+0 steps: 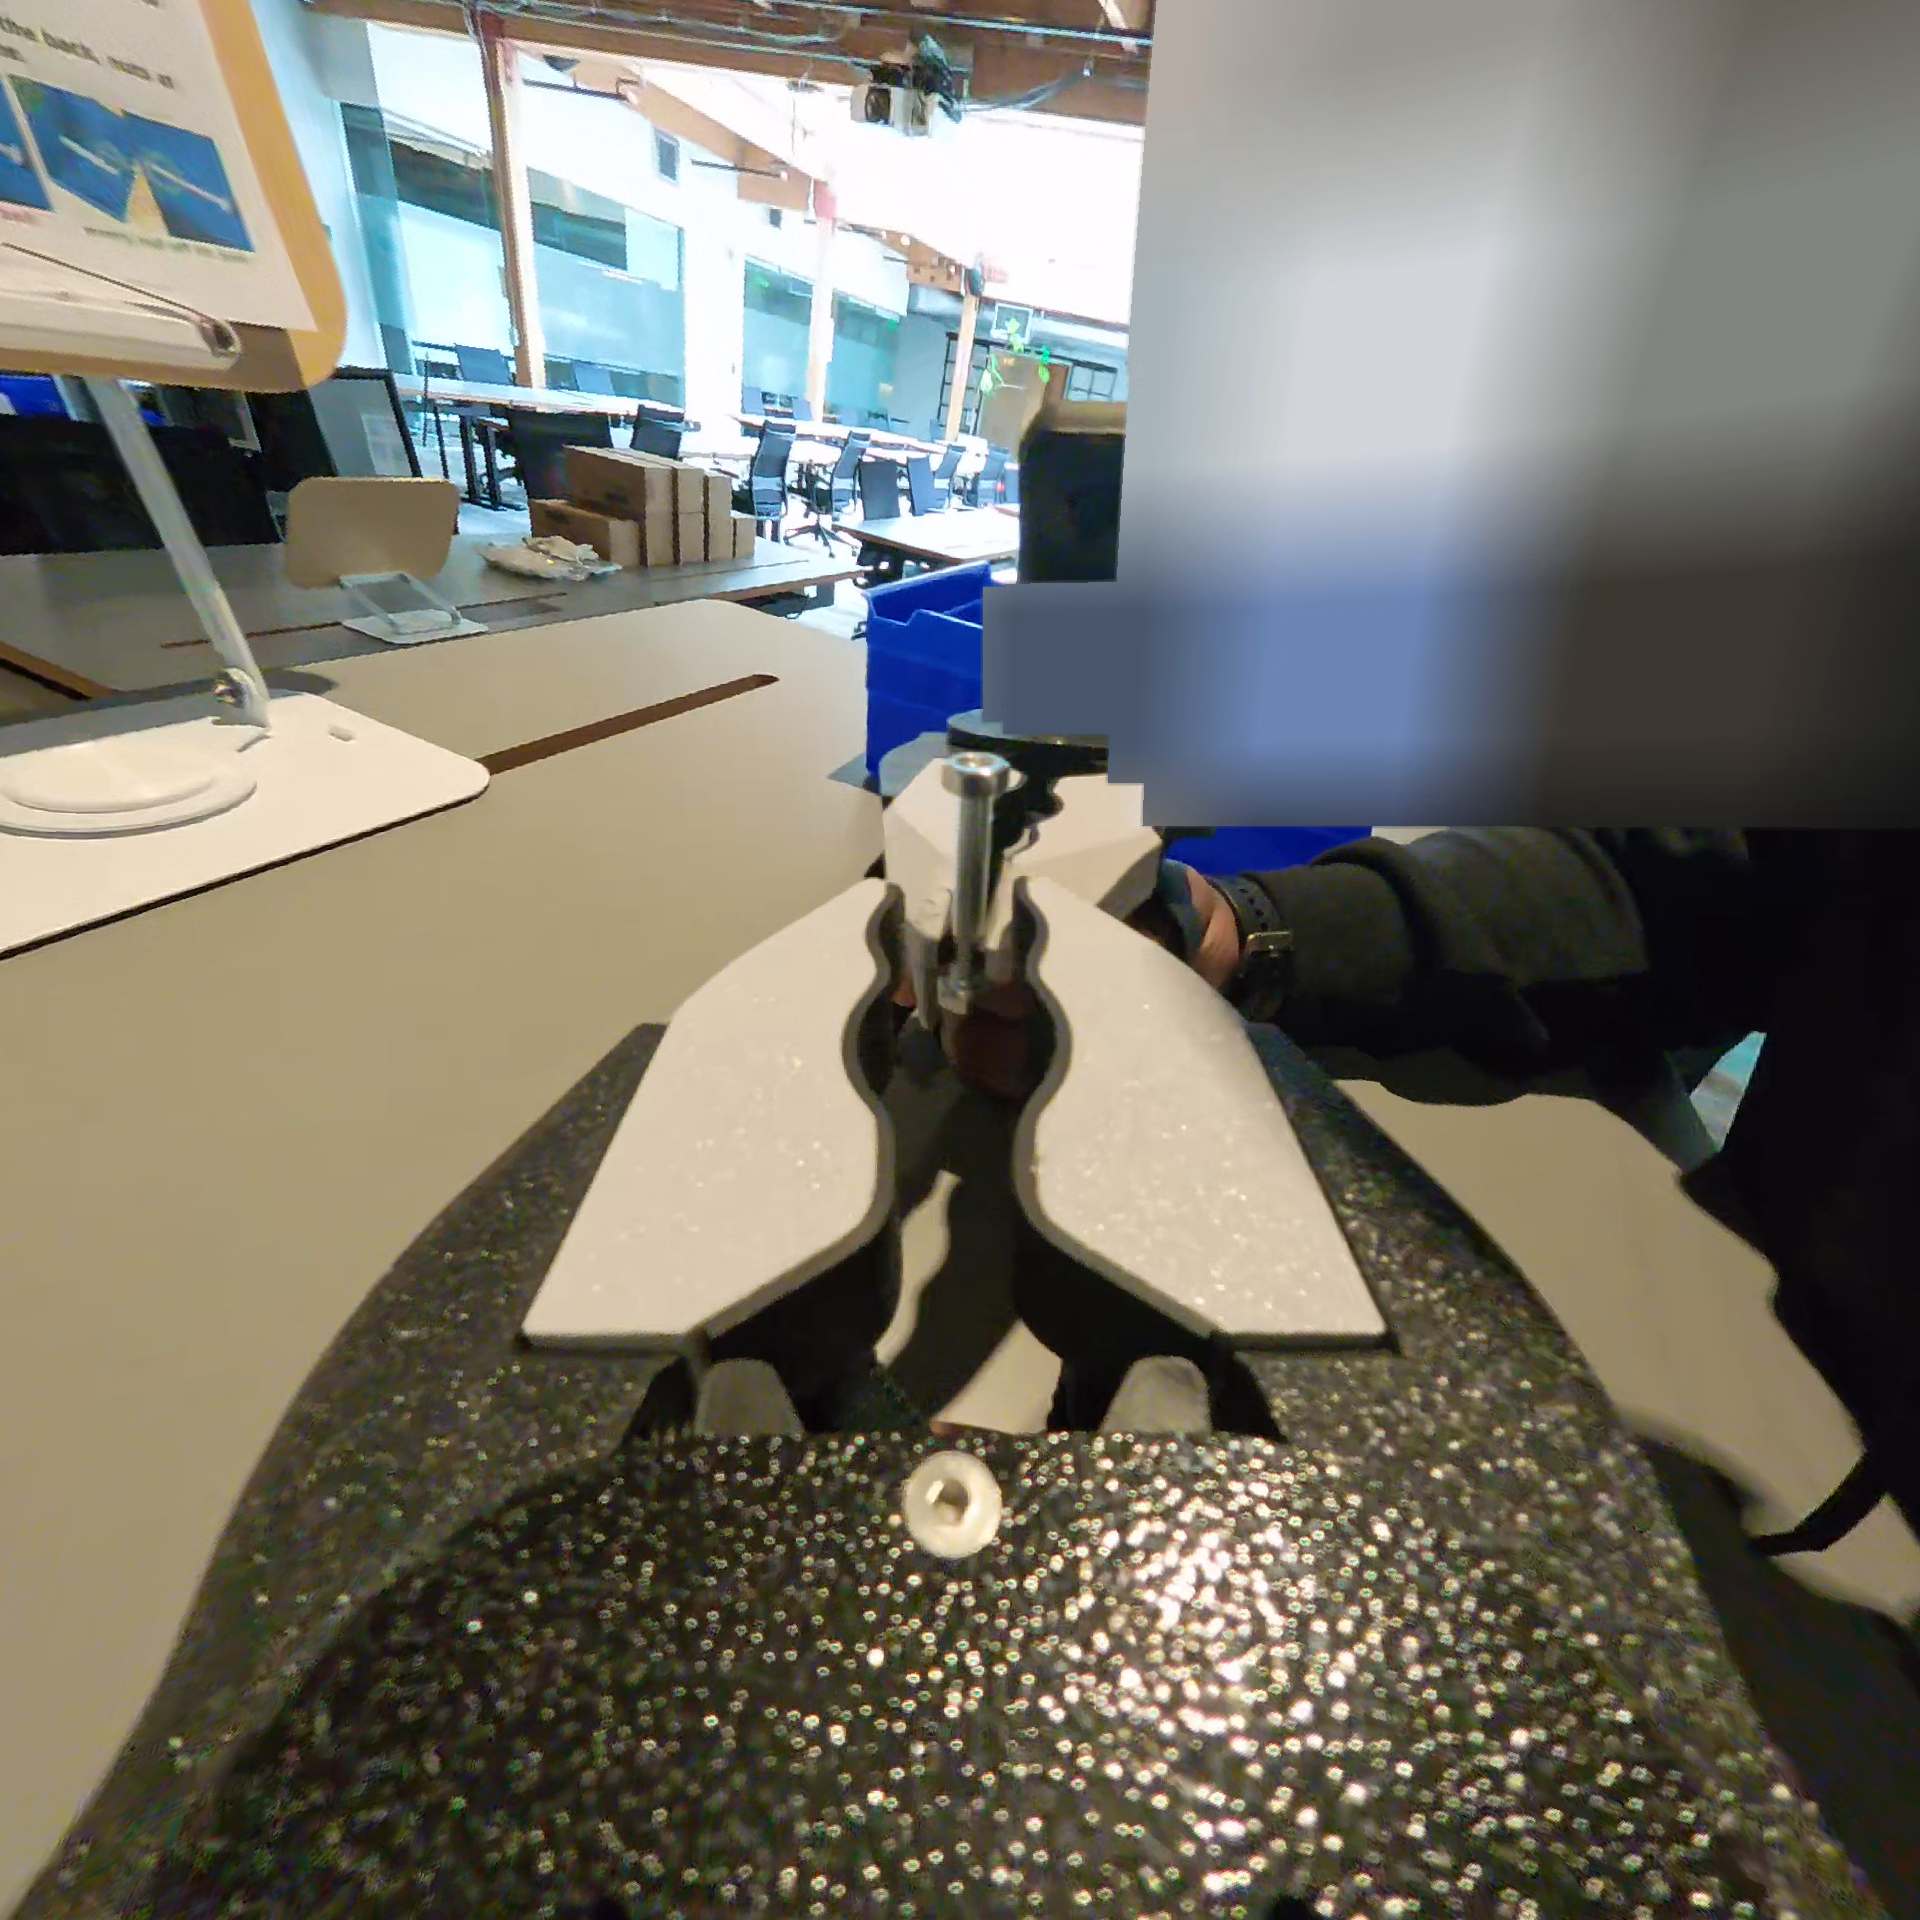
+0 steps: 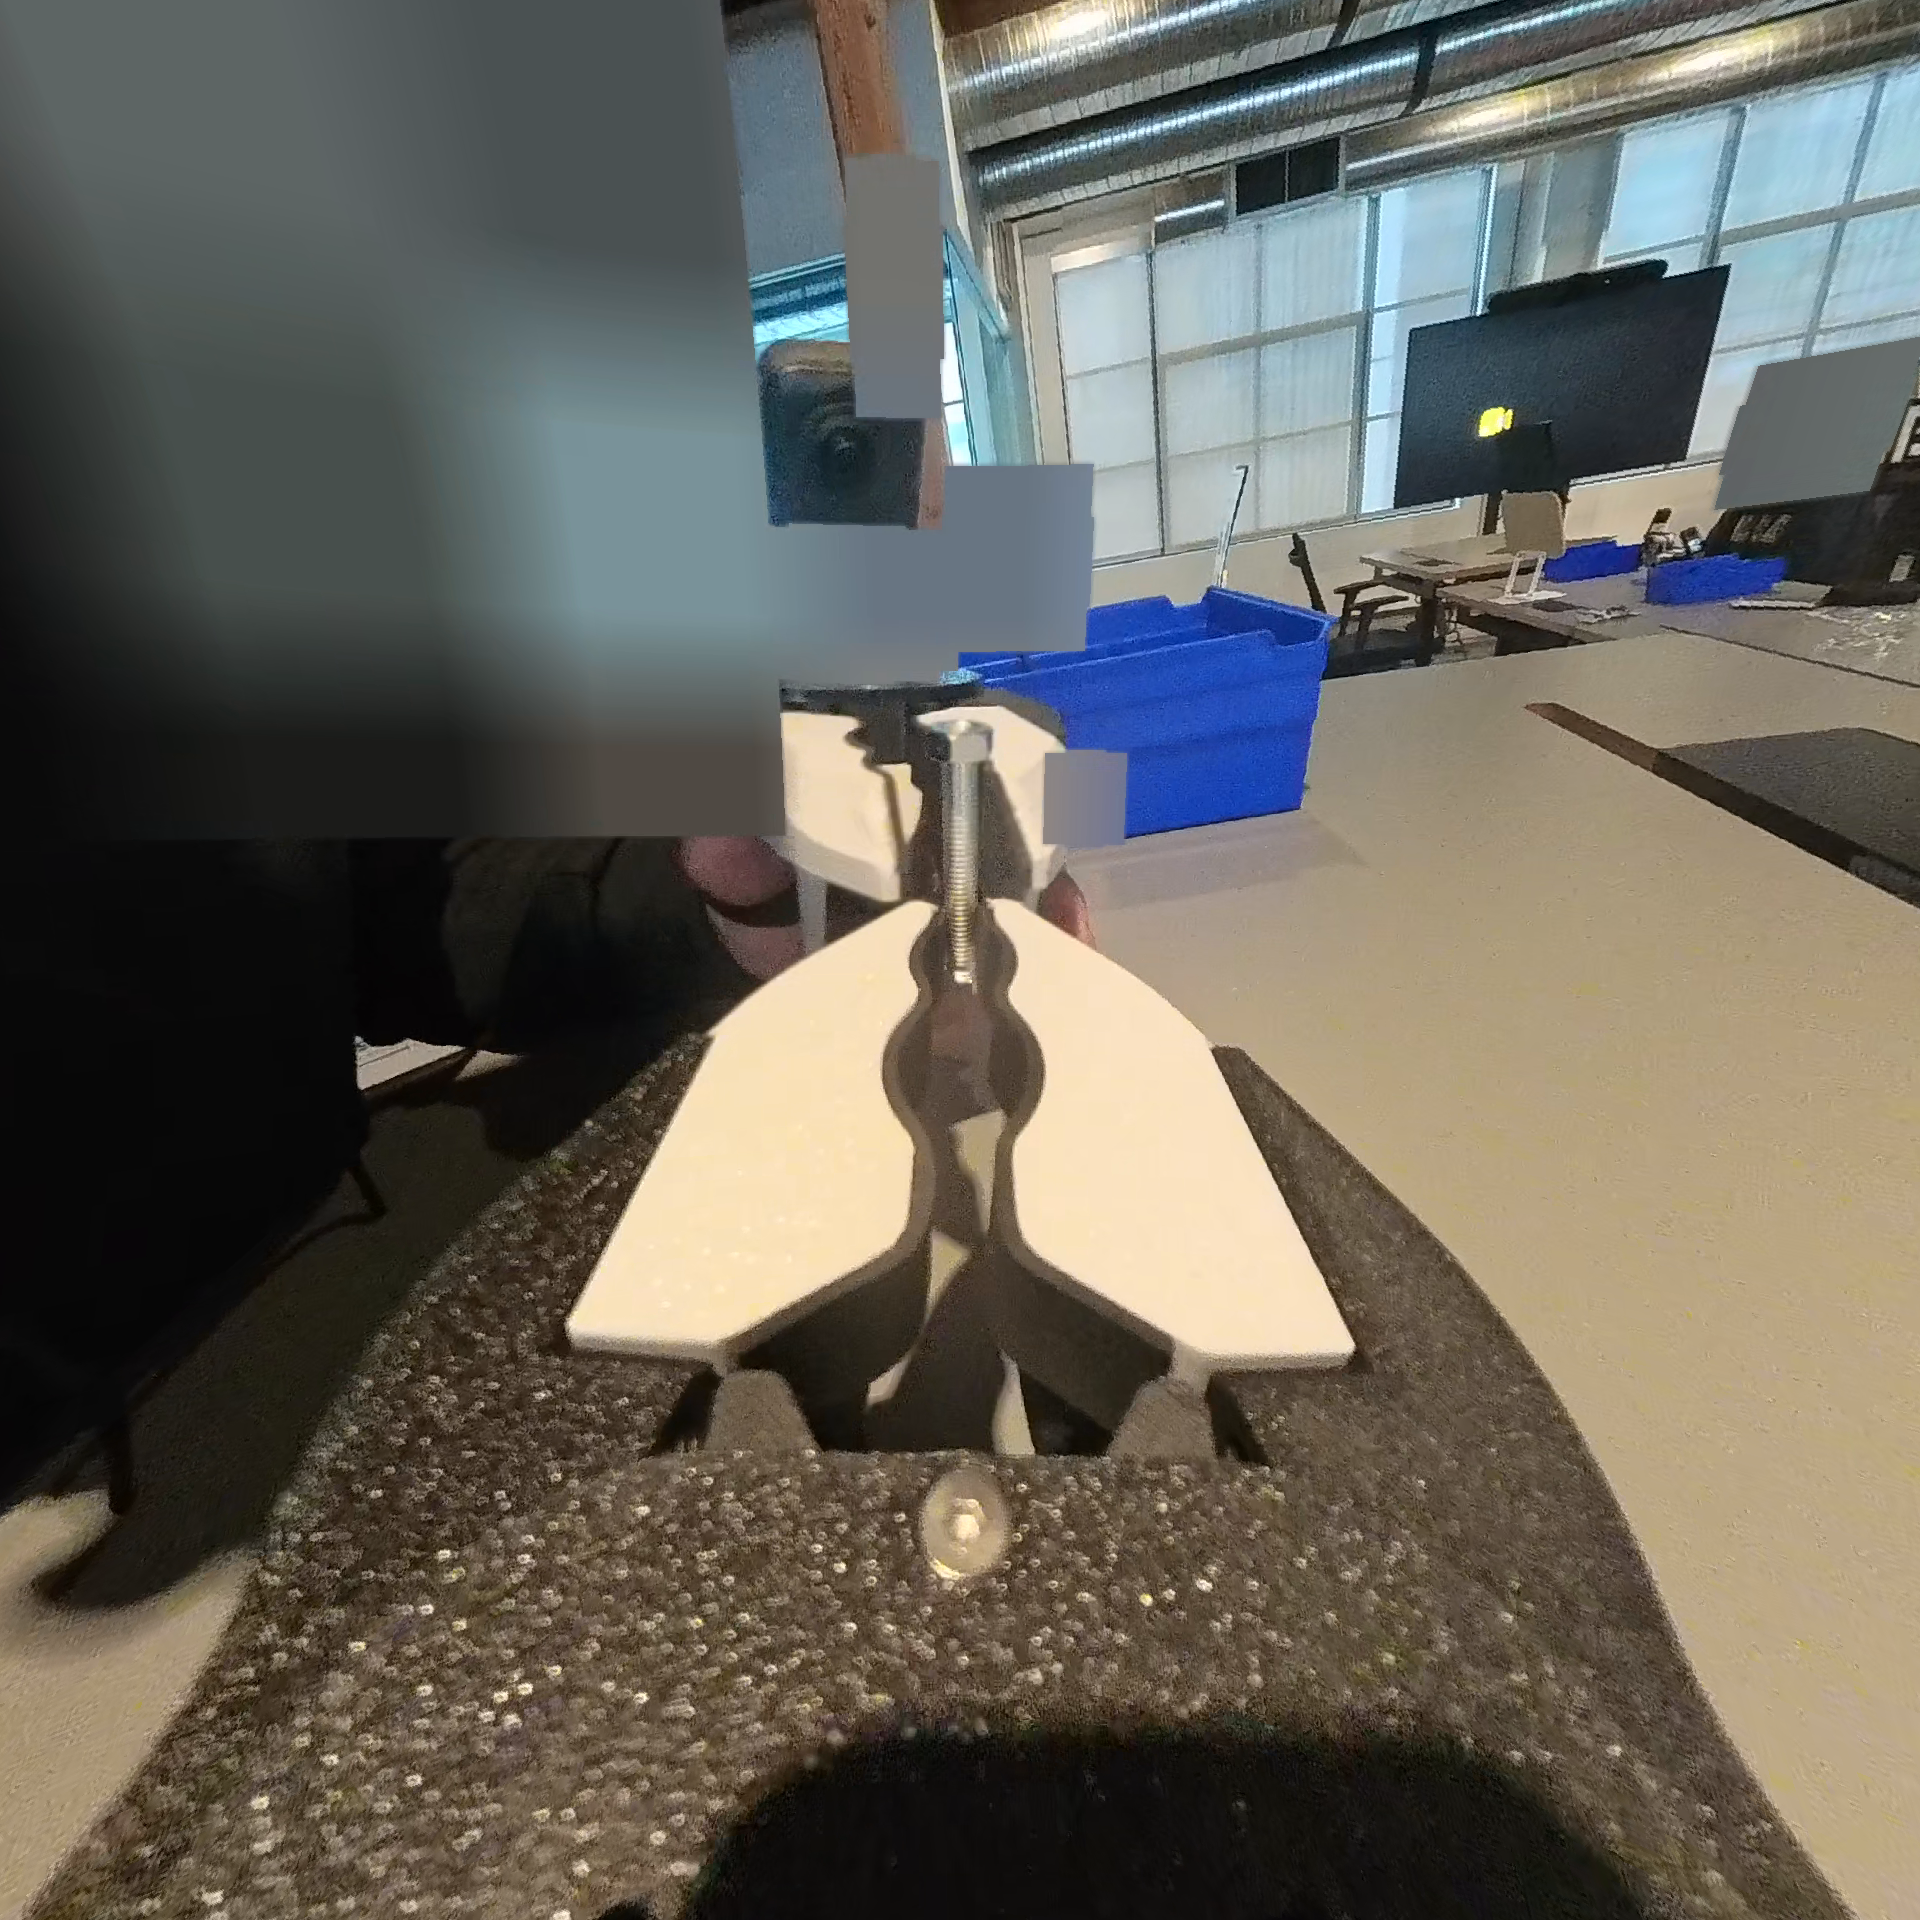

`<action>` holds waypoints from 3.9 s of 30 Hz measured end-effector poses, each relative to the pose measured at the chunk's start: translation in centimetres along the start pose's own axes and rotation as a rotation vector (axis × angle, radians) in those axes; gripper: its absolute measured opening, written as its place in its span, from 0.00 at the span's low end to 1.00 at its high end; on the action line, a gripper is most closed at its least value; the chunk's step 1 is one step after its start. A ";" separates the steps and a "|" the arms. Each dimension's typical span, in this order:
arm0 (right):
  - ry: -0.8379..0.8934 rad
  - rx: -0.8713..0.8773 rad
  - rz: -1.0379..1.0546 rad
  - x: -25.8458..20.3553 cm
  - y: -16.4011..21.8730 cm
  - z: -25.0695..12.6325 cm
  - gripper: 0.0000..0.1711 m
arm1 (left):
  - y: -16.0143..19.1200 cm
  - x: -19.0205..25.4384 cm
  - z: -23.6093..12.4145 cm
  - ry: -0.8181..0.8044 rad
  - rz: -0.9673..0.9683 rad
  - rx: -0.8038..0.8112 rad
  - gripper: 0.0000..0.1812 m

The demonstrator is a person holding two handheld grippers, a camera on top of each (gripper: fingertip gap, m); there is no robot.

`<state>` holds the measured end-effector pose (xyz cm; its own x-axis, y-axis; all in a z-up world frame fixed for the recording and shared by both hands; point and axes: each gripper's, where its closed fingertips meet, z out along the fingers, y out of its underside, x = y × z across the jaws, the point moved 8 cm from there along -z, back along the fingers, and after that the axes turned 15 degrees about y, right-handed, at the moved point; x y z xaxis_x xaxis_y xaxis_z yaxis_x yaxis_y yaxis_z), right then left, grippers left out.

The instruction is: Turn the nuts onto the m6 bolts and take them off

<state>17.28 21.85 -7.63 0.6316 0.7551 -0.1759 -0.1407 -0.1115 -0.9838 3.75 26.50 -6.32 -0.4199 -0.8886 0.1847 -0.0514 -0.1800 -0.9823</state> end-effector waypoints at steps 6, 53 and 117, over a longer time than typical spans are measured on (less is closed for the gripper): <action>0.012 -0.008 -0.012 -0.1 0.1 0.1 0.03 | 0.2 0.0 0.1 -0.001 -0.007 -0.004 0.04; -0.070 -0.054 0.071 0.5 0.1 -0.2 0.04 | 1.6 0.0 0.5 0.021 0.058 -0.131 0.02; 0.203 -0.300 -0.684 -1.0 -0.1 -1.2 0.15 | 4.9 -1.9 1.4 -0.329 0.583 -0.652 0.05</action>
<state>17.57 20.38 -7.36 0.6350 0.5887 0.5002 0.5257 0.1451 -0.8382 5.55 26.69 -11.47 -0.2670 -0.8568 -0.4412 -0.4537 0.5157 -0.7268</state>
